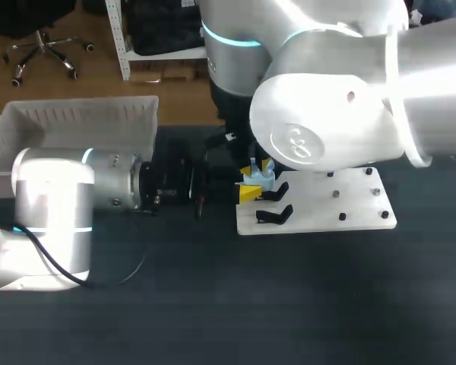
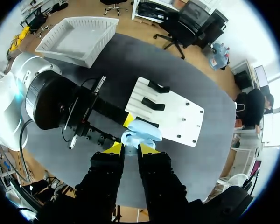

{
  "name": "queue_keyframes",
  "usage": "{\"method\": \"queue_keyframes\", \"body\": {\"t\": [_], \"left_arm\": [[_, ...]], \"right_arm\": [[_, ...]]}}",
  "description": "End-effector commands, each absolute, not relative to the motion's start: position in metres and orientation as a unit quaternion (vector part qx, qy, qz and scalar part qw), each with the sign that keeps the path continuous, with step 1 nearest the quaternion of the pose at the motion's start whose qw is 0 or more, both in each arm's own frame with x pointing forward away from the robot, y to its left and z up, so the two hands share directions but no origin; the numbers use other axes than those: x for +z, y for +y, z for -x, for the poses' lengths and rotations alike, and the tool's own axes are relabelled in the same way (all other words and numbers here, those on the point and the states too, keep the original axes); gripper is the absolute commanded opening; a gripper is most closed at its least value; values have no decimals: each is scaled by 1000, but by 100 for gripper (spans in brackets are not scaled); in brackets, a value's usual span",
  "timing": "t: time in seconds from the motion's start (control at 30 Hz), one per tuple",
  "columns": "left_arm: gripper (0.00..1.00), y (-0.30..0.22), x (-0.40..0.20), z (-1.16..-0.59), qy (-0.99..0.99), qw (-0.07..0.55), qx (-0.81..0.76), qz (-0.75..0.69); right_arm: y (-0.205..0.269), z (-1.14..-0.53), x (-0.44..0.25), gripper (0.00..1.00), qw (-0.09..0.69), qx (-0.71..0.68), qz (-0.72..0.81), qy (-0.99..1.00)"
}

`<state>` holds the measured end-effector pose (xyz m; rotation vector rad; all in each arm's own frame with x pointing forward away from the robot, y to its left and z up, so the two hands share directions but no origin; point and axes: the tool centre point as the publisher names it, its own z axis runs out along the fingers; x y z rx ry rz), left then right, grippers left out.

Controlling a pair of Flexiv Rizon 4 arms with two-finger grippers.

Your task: Pick up each earbud case from the left stands, insert the matching earbuds, close the lid, and place the case in the box.

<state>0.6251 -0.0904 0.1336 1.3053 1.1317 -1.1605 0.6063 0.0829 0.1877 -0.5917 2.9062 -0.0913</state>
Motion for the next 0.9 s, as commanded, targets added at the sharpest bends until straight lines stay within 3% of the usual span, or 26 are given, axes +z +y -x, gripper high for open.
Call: {"method": "queue_keyframes", "body": {"t": [0.03,0.9], "left_arm": [[0,-91,133,-624,469,509,-479,-540],[0,-91,133,-624,469,509,-479,-540]], "right_arm": [[83,-607,188,0,88,-31,198,976],[82,-608,184,0,89,-32,196,976]]}}
